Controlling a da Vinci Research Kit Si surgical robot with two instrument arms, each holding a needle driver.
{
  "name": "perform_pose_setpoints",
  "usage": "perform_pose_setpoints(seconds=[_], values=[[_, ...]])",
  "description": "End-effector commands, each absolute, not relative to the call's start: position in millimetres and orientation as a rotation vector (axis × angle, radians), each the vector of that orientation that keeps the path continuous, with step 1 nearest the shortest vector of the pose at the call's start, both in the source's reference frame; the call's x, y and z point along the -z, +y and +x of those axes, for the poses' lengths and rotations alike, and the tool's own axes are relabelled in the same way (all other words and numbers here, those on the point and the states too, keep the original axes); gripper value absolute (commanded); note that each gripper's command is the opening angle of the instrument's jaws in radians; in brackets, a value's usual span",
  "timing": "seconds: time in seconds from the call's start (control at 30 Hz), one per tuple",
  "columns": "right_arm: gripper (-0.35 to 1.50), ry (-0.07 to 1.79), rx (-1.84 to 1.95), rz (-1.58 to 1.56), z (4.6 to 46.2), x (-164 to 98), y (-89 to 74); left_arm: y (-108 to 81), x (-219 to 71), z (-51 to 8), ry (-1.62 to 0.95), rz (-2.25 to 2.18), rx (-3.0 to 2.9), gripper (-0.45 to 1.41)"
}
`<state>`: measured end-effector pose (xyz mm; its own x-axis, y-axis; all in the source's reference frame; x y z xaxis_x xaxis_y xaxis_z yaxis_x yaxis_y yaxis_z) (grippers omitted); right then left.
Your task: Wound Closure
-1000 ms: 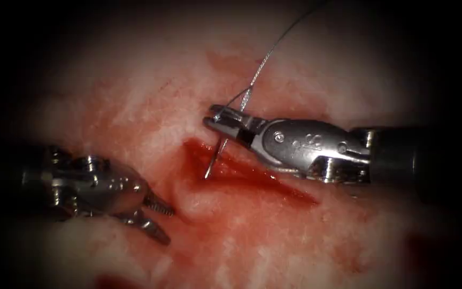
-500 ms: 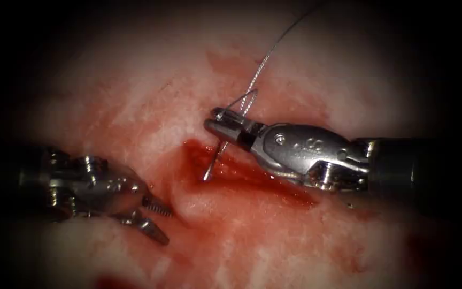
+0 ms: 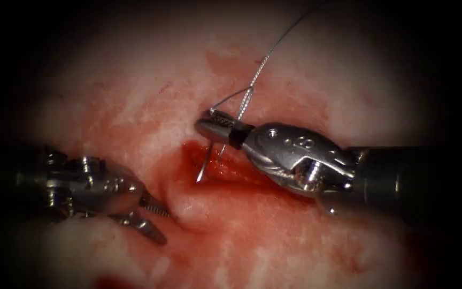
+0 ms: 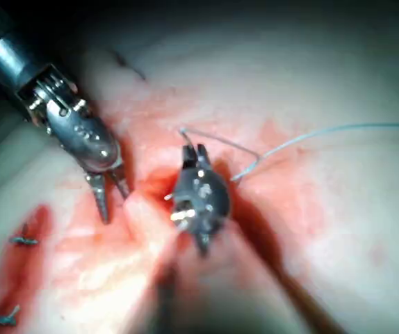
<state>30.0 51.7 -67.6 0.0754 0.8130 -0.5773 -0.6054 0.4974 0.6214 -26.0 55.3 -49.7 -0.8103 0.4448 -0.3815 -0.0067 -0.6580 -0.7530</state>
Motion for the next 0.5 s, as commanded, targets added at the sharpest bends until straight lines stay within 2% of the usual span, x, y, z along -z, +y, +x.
perform_pose_setpoints(seconds=[0.03, 0.37, 0.5], values=[[-0.35, 1.044, -1.083, 0.249, 30.7, 67.3, 51.5, 54.6, 49.1, -26.5, -1.141, -0.811, -2.518, 0.07], [-0.35, 1.011, -1.089, 0.307, 31.3, 66.8, 50.0, 54.6, 49.0, -26.4, -1.141, -0.811, -2.518, 0.07], [-0.35, 0.998, -1.200, 0.393, 31.2, 67.0, 49.4, 54.7, 49.0, -26.4, -1.141, -0.811, -2.518, 0.07]])
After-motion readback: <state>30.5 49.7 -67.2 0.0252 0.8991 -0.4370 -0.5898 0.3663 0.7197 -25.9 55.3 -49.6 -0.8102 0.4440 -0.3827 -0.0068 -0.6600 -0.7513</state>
